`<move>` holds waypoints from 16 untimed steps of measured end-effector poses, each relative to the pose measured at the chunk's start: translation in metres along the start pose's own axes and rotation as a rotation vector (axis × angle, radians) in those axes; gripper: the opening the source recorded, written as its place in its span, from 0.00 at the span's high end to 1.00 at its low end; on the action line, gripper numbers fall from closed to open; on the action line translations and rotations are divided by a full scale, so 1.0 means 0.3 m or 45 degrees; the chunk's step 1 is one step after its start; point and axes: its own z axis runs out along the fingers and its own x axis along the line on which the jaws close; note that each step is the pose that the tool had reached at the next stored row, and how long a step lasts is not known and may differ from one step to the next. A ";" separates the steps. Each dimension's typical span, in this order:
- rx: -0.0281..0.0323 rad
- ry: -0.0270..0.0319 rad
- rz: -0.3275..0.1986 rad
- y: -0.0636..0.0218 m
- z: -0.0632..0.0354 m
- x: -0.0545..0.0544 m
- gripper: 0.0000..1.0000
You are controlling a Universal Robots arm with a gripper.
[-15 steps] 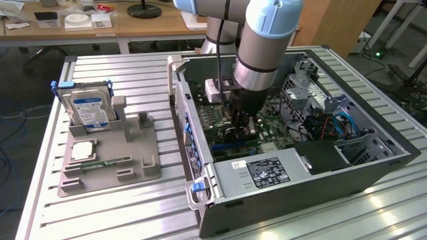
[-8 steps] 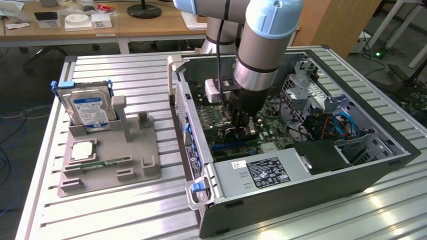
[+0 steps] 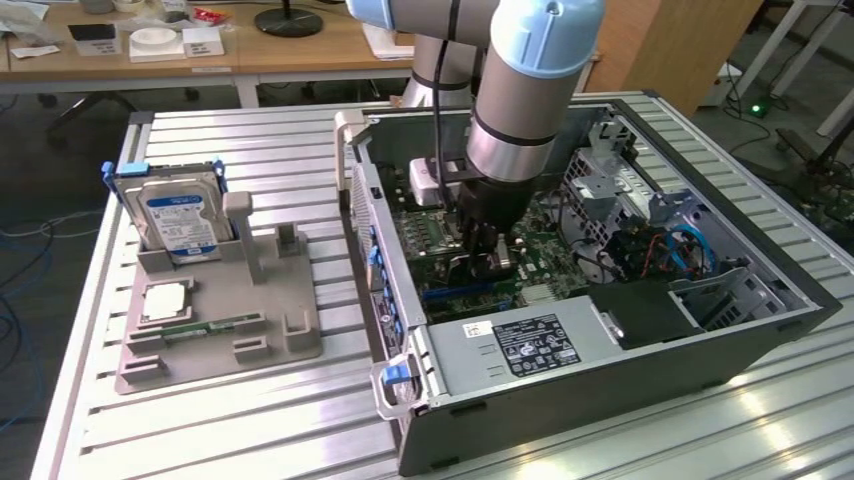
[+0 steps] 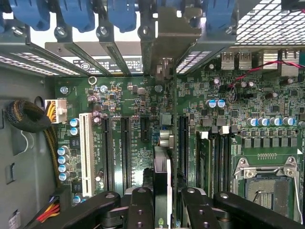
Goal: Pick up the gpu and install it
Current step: 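Insert the gpu into the slot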
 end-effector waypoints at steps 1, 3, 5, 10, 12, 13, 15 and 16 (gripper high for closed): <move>0.0000 0.0000 0.000 0.000 0.000 0.000 0.73; 0.0001 0.0000 0.000 0.000 0.001 0.000 0.73; 0.0001 -0.0002 0.000 0.000 0.002 0.000 0.73; 0.0001 -0.0002 0.000 0.000 0.007 0.000 0.73; 0.0001 -0.0002 0.000 0.000 0.008 0.000 0.73; 0.0001 -0.0002 0.000 0.000 0.008 0.000 0.73; 0.0001 -0.0001 0.000 0.000 0.010 0.000 0.73; 0.0001 -0.0001 0.000 0.000 0.010 0.000 0.73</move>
